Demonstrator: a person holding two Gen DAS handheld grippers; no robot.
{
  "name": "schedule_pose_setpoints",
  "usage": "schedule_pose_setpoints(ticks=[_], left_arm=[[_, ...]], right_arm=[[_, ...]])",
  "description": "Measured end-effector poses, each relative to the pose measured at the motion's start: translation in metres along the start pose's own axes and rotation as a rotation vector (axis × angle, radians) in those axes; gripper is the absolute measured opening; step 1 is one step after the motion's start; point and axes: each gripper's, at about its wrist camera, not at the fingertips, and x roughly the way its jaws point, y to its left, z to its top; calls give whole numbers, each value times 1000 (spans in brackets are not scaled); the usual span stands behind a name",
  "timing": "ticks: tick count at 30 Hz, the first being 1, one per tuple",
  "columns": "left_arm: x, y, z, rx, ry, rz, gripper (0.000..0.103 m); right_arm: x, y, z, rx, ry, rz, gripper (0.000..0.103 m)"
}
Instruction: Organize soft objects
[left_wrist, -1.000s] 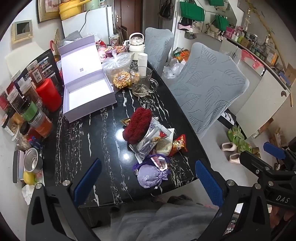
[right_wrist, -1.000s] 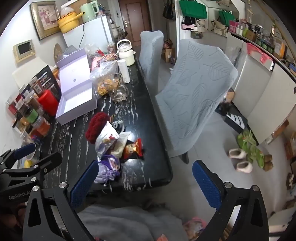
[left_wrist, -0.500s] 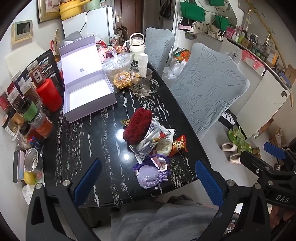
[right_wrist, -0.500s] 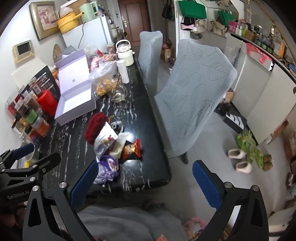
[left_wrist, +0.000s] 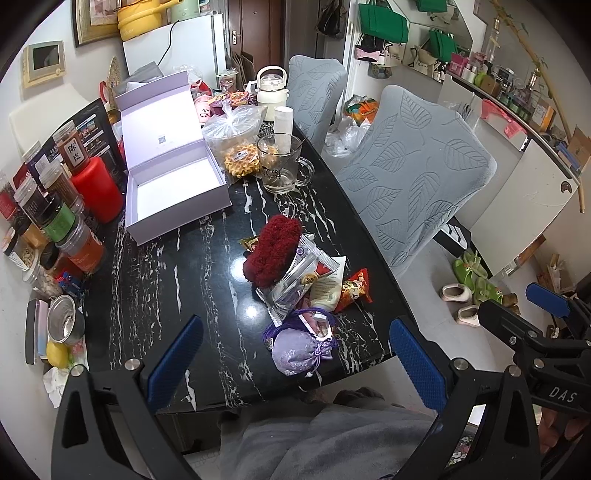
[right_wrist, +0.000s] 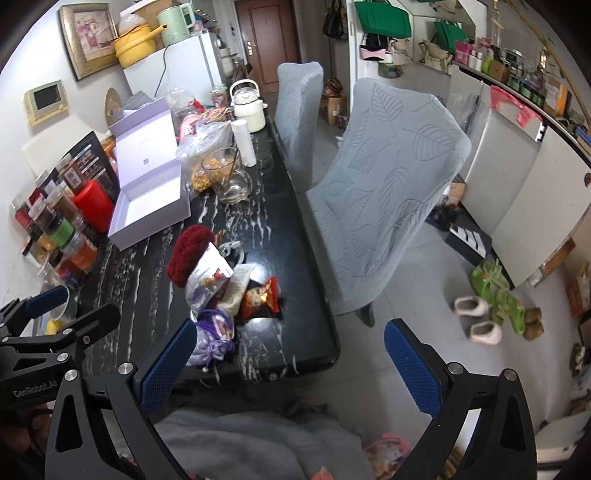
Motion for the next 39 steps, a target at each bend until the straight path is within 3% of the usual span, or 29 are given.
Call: schedule_pose_setpoints(ticks=[39], left_arm=[[3, 1, 7, -5, 10, -10, 103]], right_arm=[[4, 1, 3, 0, 7, -4, 103]])
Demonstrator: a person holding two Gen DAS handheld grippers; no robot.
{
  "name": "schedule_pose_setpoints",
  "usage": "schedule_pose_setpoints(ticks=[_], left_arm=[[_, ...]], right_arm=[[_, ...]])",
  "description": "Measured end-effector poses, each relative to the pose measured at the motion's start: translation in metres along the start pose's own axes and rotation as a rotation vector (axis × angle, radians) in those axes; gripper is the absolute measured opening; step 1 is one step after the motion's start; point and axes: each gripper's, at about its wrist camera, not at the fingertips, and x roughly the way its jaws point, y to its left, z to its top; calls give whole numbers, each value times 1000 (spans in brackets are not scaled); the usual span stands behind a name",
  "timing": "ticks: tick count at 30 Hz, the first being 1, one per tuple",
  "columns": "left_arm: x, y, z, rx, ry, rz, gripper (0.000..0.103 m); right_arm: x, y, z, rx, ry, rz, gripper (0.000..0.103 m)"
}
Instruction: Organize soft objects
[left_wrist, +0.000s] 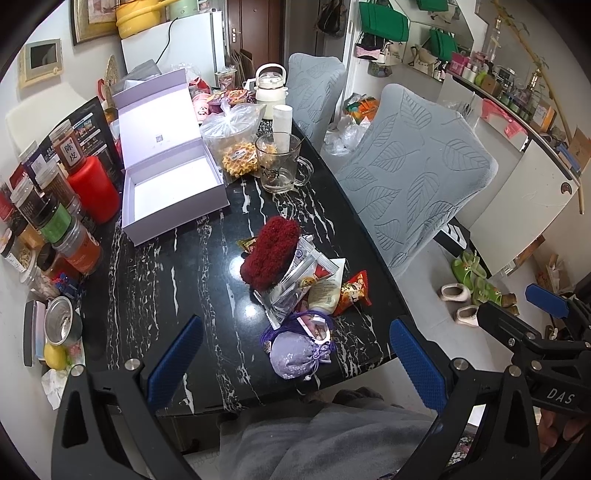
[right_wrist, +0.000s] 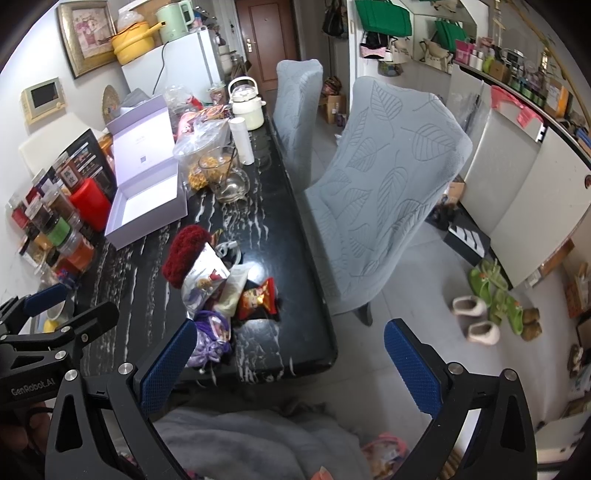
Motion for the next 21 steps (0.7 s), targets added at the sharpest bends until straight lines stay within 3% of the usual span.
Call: schedule_pose_setpoints(ticks=[10, 21], left_arm=[[6, 2, -2, -11, 25, -11, 103], [26, 6, -11, -42, 122, -49, 103]], right_arm=[[1, -17, -9, 9, 33, 0, 103], [20, -5, -13, 22, 106, 23, 103]])
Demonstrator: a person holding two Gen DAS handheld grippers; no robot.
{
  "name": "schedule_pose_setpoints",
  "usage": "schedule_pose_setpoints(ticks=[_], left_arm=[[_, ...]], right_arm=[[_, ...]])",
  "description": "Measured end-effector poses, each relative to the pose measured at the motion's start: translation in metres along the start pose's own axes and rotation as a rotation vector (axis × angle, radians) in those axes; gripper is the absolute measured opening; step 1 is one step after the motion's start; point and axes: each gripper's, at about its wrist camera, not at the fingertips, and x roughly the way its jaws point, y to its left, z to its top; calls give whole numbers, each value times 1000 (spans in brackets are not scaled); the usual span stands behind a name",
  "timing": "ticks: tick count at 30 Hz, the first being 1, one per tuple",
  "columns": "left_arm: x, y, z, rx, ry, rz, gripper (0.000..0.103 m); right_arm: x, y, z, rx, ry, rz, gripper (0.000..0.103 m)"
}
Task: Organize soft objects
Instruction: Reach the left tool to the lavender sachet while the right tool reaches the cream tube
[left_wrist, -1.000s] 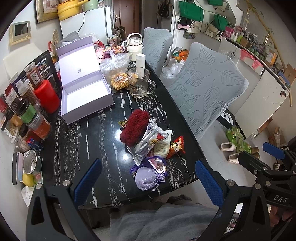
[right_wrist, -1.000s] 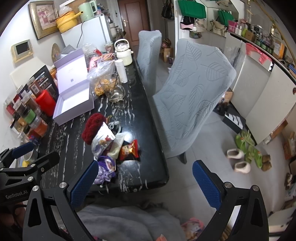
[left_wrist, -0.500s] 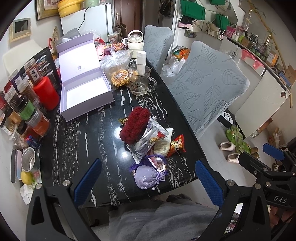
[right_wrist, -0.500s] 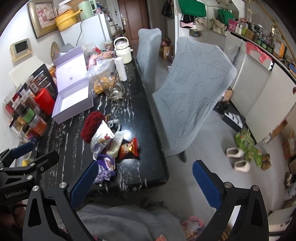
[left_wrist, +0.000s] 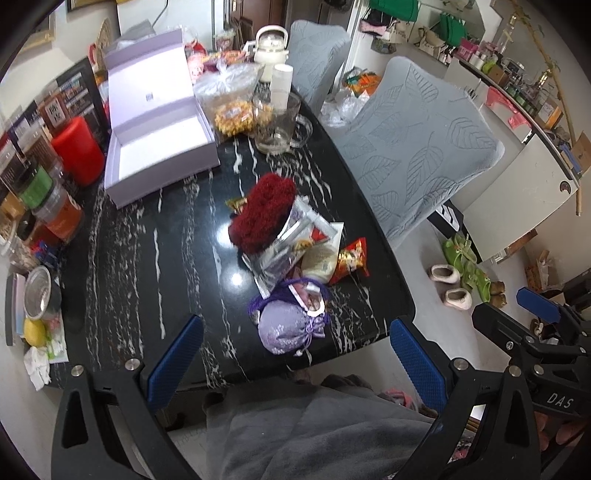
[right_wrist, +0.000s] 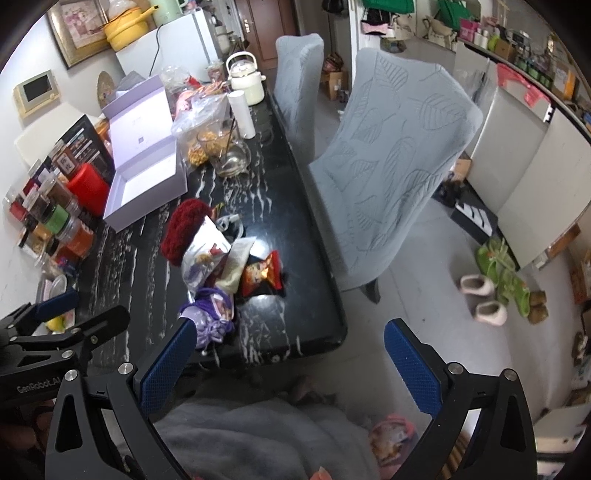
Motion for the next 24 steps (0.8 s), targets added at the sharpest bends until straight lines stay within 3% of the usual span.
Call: schedule_pose_setpoints(ticks=[7, 24], left_arm=[[27, 7, -5, -32, 88, -25, 103], [105, 25, -21, -106, 218, -81, 103]], right_arm=[[17, 1, -1, 1, 50, 13, 103], [78, -9, -12, -59, 153, 17, 103]])
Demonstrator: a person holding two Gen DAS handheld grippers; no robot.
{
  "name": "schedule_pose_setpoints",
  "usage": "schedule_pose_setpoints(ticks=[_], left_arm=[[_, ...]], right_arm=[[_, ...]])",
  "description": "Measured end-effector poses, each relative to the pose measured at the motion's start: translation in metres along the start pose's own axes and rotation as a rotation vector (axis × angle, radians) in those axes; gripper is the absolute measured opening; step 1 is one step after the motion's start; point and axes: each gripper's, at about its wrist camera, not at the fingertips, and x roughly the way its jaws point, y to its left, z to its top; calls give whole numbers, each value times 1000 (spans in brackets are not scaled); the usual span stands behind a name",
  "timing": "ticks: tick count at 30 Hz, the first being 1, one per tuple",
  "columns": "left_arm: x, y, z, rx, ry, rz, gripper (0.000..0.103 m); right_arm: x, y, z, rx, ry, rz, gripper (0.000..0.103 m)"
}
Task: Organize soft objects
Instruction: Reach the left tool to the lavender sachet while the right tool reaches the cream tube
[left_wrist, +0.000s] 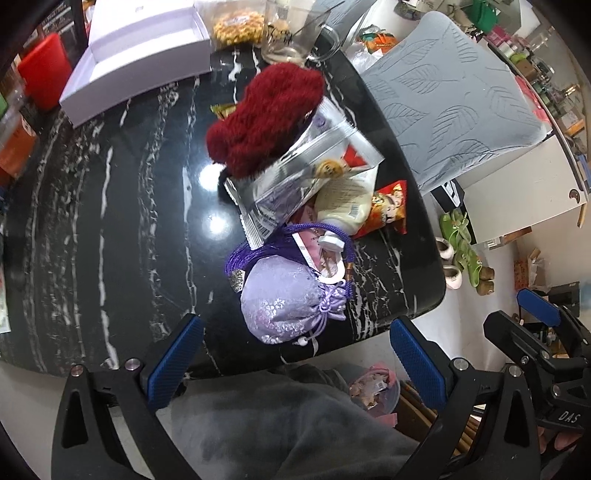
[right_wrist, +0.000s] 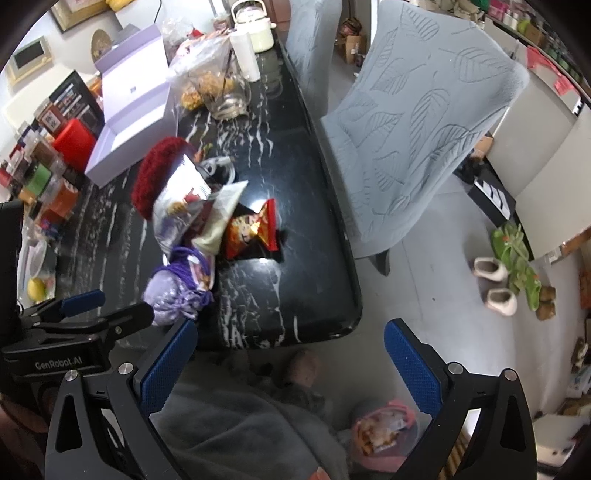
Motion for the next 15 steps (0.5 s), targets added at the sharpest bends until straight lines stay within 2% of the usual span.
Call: schedule_pose_setpoints(ticks=[15], left_arm=[[55, -5, 2, 26, 50, 25, 103]], right_arm=[[40, -8, -5, -14, 50, -26, 103]])
